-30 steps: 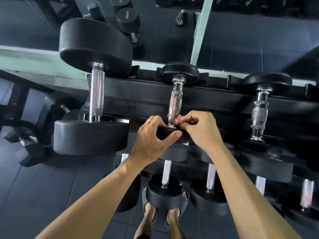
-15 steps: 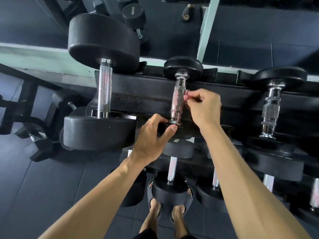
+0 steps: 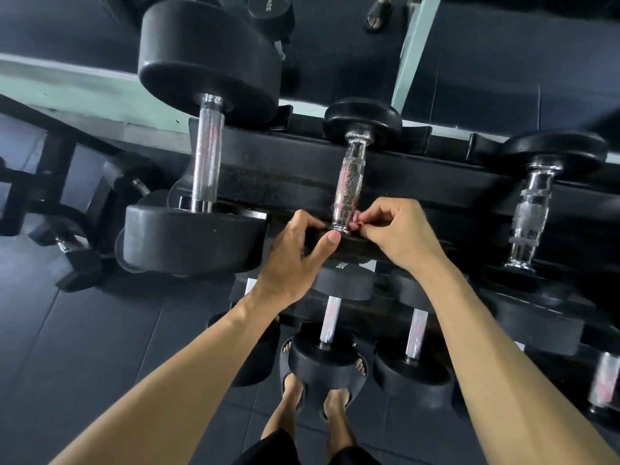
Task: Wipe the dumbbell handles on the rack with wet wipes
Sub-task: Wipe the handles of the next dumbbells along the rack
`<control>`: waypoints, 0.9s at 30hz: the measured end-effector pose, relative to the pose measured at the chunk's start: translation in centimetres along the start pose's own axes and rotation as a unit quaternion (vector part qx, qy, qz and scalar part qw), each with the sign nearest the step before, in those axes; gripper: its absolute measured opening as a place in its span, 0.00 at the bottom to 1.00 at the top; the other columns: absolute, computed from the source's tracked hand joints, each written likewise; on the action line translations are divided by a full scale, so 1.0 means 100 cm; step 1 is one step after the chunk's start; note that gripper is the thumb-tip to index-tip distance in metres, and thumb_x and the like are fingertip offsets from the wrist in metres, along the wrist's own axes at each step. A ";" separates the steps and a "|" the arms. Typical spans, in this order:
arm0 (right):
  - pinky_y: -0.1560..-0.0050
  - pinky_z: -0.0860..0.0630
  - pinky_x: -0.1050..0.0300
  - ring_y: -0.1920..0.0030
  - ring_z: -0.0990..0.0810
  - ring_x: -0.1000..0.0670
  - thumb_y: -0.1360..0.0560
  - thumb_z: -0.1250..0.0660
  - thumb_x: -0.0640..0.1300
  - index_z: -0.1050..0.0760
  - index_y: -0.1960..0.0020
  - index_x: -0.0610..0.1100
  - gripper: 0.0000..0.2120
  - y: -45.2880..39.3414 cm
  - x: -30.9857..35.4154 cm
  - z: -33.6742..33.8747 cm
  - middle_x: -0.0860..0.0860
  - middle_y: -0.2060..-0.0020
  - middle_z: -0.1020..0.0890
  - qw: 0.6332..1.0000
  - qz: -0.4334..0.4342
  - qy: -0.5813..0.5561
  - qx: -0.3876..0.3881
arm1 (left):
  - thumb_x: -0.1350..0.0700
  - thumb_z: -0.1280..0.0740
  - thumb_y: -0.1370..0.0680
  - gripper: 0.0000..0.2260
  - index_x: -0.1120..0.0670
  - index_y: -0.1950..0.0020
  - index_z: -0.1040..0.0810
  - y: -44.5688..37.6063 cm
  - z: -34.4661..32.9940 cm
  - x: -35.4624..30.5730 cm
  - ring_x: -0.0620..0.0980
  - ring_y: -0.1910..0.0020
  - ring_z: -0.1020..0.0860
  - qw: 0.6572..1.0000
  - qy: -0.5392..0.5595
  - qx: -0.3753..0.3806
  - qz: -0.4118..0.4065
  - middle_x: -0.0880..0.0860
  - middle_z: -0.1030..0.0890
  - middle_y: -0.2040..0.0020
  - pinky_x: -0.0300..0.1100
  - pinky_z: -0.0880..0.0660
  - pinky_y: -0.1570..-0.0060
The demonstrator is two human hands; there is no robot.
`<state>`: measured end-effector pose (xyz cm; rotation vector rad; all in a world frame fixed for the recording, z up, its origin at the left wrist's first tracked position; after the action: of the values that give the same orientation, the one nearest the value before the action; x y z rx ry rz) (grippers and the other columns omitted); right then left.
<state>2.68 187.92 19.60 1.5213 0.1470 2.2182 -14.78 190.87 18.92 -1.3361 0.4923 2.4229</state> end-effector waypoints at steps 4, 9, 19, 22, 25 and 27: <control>0.54 0.19 0.62 0.59 0.14 0.56 0.28 0.29 0.28 0.18 0.62 0.46 0.14 -0.010 0.009 0.012 0.53 0.63 0.13 0.995 0.005 -0.082 -0.061 | 0.32 0.41 0.27 0.15 0.42 0.53 0.31 0.000 -0.001 0.000 0.37 0.63 0.25 1.000 0.008 -0.004 0.004 0.45 0.22 0.56 0.29 0.30 0.62; 0.52 0.16 0.55 0.55 0.14 0.52 0.26 0.31 0.30 0.16 0.58 0.46 0.12 -0.028 0.009 0.013 0.50 0.58 0.13 0.969 -0.033 -0.177 -0.168 | 0.32 0.40 0.27 0.14 0.41 0.53 0.32 0.000 -0.002 0.000 0.42 0.60 0.24 1.000 0.009 -0.014 0.000 0.47 0.22 0.56 0.31 0.28 0.62; 0.49 0.16 0.47 0.55 0.14 0.44 0.26 0.26 0.39 0.15 0.65 0.50 0.11 -0.025 0.014 0.014 0.48 0.64 0.13 0.967 -0.066 -0.208 -0.130 | 0.32 0.39 0.25 0.20 0.48 0.50 0.29 0.001 -0.003 -0.001 0.35 0.68 0.26 1.000 0.020 -0.007 0.011 0.45 0.24 0.59 0.29 0.32 0.66; 0.50 0.16 0.45 0.55 0.14 0.44 0.26 0.26 0.37 0.15 0.60 0.46 0.06 -0.052 0.015 0.017 0.48 0.62 0.13 0.931 -0.074 -0.295 -0.204 | 0.34 0.39 0.23 0.19 0.50 0.49 0.29 0.000 -0.003 -0.001 0.33 0.69 0.27 1.000 0.018 -0.013 0.009 0.44 0.24 0.59 0.27 0.33 0.66; 0.49 0.16 0.48 0.53 0.14 0.44 0.24 0.28 0.36 0.16 0.57 0.44 0.06 -0.037 0.003 0.006 0.47 0.59 0.13 0.924 -0.102 -0.328 -0.169 | 0.33 0.39 0.26 0.19 0.47 0.49 0.29 0.000 -0.004 0.002 0.34 0.68 0.26 1.000 0.020 -0.005 0.013 0.44 0.22 0.57 0.29 0.32 0.66; 0.48 0.17 0.51 0.51 0.14 0.46 0.24 0.29 0.34 0.16 0.54 0.42 0.05 -0.022 0.000 0.003 0.46 0.56 0.13 0.934 -0.100 -0.323 -0.113 | 0.31 0.41 0.28 0.21 0.47 0.49 0.29 0.000 -0.003 0.004 0.35 0.66 0.25 1.000 0.015 -0.005 0.020 0.46 0.21 0.55 0.30 0.32 0.64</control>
<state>3.57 189.89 18.98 1.9102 -0.1489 1.4277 -14.68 190.79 18.43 -1.3805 0.5206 2.4430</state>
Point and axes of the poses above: each hand's wrist, its own y-axis away from the middle knuckle, its own z-axis out of the back of the hand, x = y × z, the point moved 7 cm from there along -y, towards the middle knuckle
